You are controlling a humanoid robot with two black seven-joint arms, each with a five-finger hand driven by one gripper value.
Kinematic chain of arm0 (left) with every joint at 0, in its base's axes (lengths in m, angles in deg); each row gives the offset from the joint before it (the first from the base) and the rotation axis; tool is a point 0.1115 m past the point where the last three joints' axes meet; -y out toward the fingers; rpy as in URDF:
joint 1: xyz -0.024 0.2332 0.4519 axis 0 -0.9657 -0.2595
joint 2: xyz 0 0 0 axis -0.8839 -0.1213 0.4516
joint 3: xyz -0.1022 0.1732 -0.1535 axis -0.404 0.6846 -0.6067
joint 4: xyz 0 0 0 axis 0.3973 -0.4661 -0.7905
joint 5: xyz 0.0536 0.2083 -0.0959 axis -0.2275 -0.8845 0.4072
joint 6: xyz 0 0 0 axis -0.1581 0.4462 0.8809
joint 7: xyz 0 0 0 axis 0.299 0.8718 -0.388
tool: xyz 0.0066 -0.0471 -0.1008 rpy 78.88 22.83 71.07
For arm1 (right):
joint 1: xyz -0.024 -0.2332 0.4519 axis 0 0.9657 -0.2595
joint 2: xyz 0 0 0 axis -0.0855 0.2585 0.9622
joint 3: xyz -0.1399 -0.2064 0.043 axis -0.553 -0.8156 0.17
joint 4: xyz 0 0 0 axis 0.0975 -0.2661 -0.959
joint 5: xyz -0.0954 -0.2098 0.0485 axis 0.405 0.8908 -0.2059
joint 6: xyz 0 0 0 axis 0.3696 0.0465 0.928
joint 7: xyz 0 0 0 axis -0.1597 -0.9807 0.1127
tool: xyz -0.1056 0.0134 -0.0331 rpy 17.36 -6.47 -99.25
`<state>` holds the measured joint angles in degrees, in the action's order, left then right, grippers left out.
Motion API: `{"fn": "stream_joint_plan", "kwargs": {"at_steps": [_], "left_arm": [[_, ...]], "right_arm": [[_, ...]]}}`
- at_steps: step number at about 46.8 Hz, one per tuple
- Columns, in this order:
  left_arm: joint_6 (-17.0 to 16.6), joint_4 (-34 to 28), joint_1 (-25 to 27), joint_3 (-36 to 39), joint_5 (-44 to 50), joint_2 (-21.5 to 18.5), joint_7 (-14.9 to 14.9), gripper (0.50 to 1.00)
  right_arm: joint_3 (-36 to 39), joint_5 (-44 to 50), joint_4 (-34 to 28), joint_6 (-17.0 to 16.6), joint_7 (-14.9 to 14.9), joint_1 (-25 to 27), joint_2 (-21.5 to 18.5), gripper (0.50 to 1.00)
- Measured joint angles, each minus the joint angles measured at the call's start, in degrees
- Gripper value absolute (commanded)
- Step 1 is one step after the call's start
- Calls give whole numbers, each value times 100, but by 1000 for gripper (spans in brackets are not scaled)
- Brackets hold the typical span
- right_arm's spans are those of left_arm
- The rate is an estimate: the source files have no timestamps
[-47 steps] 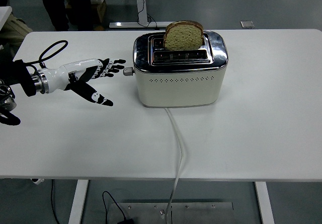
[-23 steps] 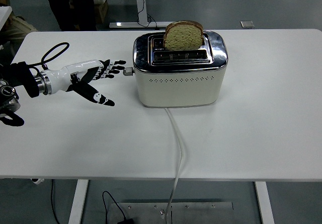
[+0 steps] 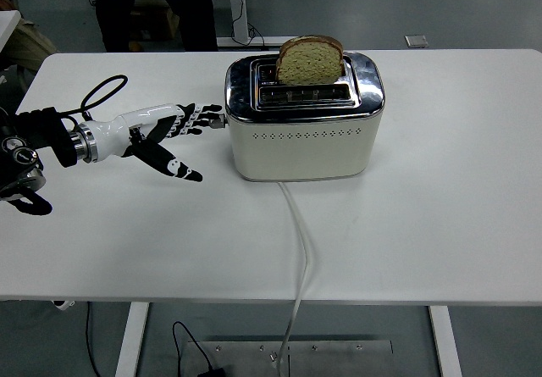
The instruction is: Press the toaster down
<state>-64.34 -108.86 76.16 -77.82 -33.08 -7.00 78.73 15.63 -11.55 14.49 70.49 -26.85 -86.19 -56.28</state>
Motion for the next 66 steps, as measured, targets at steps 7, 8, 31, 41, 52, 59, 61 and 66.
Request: {"fn": "stream_joint_plan", "kwargs": {"at_steps": [7, 8, 31, 41, 52, 59, 61, 66], "left_arm": [[2, 107, -52, 1, 0, 6, -1, 1000], [2, 125, -65, 1, 0, 7, -1, 1000], [-1, 545, -179, 10, 0, 322, -5, 1000], [0, 660, -179, 10, -4, 423, -10, 1000], [0, 670, -179, 15, -8, 429, -10, 1000], [-1, 670, -200, 50, -15, 429, -10, 1000], [-5, 673, -200, 98, -16, 429, -10, 1000], [-23, 682, -189, 252, -17, 429, -8, 1000]], "right_arm": [[5, -1, 0, 5, 0, 2, 0, 998], [6, -2, 0, 5, 0, 3, 0, 998], [6, 0, -32, 19, 1, 4, 0, 998], [12, -3, -36, 22, 0, 4, 0, 998], [15, -3, -35, 28, 1, 3, 0, 998], [15, -3, -35, 26, 0, 3, 0, 998], [15, -3, -35, 25, 1, 3, 0, 998], [15, -3, -35, 24, 0, 3, 0, 998]]}}
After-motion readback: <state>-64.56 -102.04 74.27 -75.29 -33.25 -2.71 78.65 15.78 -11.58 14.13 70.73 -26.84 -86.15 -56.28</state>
